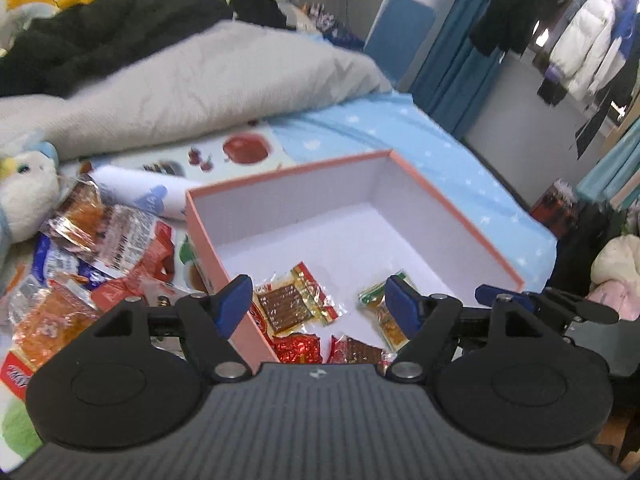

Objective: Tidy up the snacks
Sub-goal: 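Open the left tool while the right tool opens, dropping both snacks into the box, then move both tools back from the box toward the snack pile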

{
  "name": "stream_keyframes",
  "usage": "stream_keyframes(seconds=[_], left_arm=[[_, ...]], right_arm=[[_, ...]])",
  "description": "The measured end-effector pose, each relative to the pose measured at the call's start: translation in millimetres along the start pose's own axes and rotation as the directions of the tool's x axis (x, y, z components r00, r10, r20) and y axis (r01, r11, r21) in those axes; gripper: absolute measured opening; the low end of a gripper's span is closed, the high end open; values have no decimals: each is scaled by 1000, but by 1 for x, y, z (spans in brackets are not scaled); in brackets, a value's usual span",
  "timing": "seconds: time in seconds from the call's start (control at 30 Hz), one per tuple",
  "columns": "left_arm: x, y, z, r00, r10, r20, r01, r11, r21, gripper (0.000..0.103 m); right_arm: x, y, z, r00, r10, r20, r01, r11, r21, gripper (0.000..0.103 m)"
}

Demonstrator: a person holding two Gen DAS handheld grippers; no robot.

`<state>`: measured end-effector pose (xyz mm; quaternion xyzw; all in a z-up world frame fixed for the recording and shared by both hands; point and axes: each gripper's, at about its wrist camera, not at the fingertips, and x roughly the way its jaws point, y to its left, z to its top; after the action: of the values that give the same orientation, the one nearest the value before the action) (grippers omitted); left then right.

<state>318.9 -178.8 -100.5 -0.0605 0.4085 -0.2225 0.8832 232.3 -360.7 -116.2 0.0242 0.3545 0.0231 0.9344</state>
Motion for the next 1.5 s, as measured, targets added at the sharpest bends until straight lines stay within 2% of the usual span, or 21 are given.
stream_keyframes(seconds=[0.23,0.43,0.7,0.9,1.03,1.17,1.4,1.5], left_arm=[[-69,-3,-10,995,-2,96,3,1000,-13,77],[-127,2,-26,984,13,175,-11,1000,-9,77],[-187,18,-64,972,26,233,-20,999,-29,77],[-205,24,-97,970,55,236,-48,998,-36,77],[-213,31,-125,967,62,249,-45,996,-74,77],[-216,37,-149,964,97,248,-74,992,-102,77],[-218,50,-176,959,175,224,-153,982,-111,77],[-217,57,-184,963,180,201,-158,980,-122,77]], right_arm=[[-49,23,5,995,15,100,-13,1000,-22,71],[-89,45,6,982,27,186,-21,999,-29,71],[-118,74,-10,970,64,234,-54,997,-47,71],[-119,91,-33,972,107,209,-104,994,-27,71],[-118,105,-46,976,109,187,-102,994,-48,71],[-118,109,-59,977,132,166,-129,991,-26,71],[-124,123,-79,978,143,150,-139,990,-39,71],[-124,128,-85,977,160,139,-157,987,-33,71]])
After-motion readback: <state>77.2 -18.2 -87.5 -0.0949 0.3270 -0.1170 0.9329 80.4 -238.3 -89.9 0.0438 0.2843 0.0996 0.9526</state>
